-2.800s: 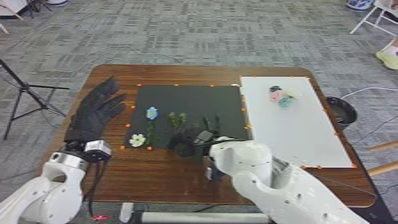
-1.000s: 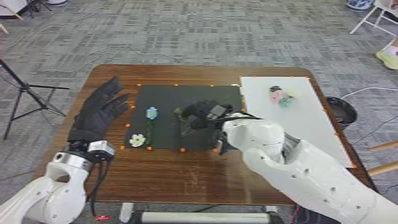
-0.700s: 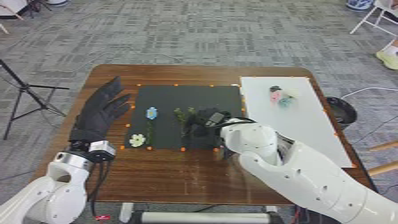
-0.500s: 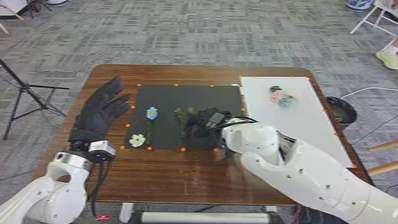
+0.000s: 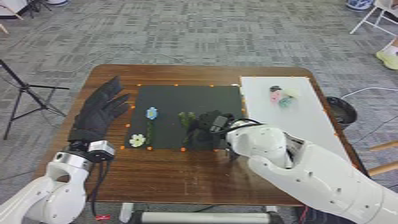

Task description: Arrange flowers

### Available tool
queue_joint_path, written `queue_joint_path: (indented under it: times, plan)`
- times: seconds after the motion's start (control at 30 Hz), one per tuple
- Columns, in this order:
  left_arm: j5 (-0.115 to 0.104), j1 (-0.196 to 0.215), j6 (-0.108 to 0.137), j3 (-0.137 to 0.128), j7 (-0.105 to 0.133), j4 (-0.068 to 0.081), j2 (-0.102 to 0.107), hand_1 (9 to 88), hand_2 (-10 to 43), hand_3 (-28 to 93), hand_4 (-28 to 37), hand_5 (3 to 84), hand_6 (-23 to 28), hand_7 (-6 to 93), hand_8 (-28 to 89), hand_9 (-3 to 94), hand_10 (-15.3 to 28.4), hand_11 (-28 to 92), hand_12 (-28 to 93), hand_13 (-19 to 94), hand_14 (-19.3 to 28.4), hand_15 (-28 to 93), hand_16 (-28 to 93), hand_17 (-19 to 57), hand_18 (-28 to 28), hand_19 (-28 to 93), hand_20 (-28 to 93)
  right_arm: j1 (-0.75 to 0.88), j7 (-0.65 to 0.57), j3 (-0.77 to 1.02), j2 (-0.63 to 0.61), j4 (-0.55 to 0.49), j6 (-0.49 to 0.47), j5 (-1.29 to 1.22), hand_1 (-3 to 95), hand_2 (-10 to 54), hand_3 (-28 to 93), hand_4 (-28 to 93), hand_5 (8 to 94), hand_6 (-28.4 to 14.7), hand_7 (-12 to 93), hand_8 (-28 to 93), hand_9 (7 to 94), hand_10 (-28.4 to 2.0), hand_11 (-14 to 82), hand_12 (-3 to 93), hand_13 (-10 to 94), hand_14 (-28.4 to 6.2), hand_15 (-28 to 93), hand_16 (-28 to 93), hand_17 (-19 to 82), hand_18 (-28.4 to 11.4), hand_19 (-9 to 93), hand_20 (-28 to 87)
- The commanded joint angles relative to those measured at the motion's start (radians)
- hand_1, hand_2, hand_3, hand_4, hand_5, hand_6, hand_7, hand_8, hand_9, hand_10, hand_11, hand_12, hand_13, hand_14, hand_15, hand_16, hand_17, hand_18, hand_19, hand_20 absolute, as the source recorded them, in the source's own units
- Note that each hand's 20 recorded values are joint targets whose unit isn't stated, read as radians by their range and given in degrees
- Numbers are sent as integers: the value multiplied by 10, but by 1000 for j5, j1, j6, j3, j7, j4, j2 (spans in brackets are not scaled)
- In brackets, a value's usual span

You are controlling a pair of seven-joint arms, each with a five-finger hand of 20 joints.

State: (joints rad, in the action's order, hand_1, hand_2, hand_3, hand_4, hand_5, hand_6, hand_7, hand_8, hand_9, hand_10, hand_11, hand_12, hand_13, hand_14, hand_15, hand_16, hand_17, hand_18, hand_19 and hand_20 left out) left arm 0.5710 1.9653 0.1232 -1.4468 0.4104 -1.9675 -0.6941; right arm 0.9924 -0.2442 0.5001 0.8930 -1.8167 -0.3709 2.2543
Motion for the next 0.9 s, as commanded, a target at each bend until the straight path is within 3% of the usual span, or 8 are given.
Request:
queue_joint_path:
  times: [0.03,0.9]
  plan:
    - [4,3,-2,-4,-5,-7,-2,277,-41,657,-253,232,16,161,-78,175,96,134,192,158,129,237,64,-111,187,355,123,22,32,-33,18,-12,2,12,196,172,930,-58,435,9,135,-122,864,-104,676,308,872,-52,906,312,495,-231,932,577]
    - [4,-4,-1,-1,-9,-3,-6,276,-42,658,-254,233,17,161,-78,175,97,134,192,159,129,241,62,-111,188,355,123,36,58,16,24,2,91,23,200,147,889,-100,444,10,134,-122,864,-104,675,311,873,-53,906,312,497,-234,932,580]
